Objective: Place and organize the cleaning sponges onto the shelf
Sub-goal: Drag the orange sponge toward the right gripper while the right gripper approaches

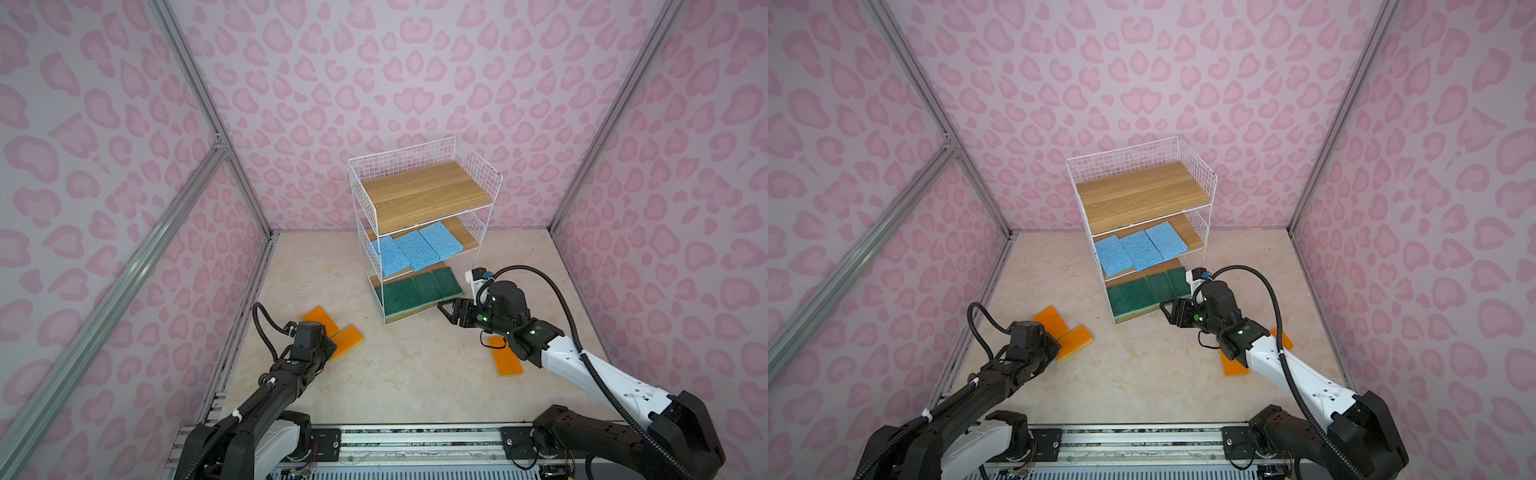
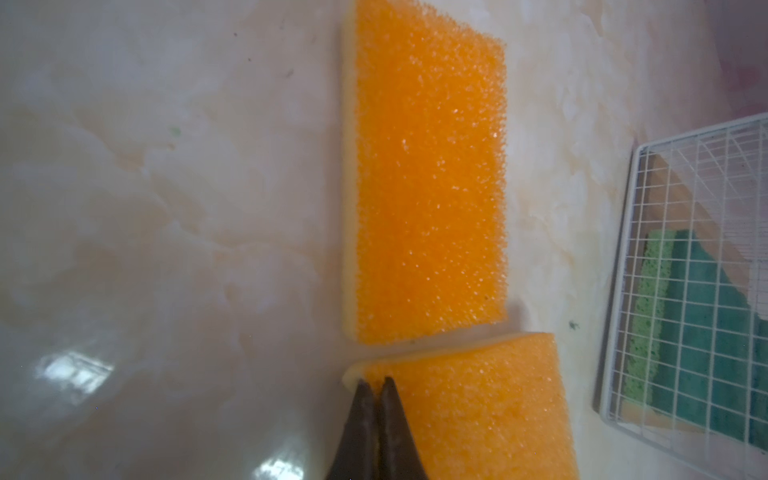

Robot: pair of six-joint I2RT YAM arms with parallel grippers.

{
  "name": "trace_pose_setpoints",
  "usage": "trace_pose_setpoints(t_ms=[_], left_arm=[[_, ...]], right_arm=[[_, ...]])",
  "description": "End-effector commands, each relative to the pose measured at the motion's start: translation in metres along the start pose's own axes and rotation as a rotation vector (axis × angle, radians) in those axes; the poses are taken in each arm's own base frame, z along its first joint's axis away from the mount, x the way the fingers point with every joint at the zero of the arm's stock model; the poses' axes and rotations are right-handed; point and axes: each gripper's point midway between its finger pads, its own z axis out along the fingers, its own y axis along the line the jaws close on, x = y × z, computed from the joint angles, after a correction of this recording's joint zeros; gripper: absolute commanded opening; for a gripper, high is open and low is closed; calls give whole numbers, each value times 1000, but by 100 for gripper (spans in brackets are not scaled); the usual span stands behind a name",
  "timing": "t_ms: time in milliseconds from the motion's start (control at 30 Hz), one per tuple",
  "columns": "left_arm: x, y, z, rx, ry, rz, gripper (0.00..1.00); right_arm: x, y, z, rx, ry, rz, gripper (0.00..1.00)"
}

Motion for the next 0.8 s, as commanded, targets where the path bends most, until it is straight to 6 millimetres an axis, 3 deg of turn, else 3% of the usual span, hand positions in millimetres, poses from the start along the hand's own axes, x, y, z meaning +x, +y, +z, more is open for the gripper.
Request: trace_pose_setpoints(t_ms=[0, 233, 533, 767], left_arm=[[2, -12, -4, 33, 33, 35, 4], [5, -56, -25, 212, 86, 189, 4], [17, -111, -58, 426, 129, 322, 4], [24, -155, -81, 569, 154, 427, 4]], right_arm=[[3, -1, 0, -2, 7, -12, 67], [5, 5, 1, -32, 31, -30, 67], [16, 18, -1, -98, 111, -77, 56], [29, 29, 3, -172, 191, -74, 67]])
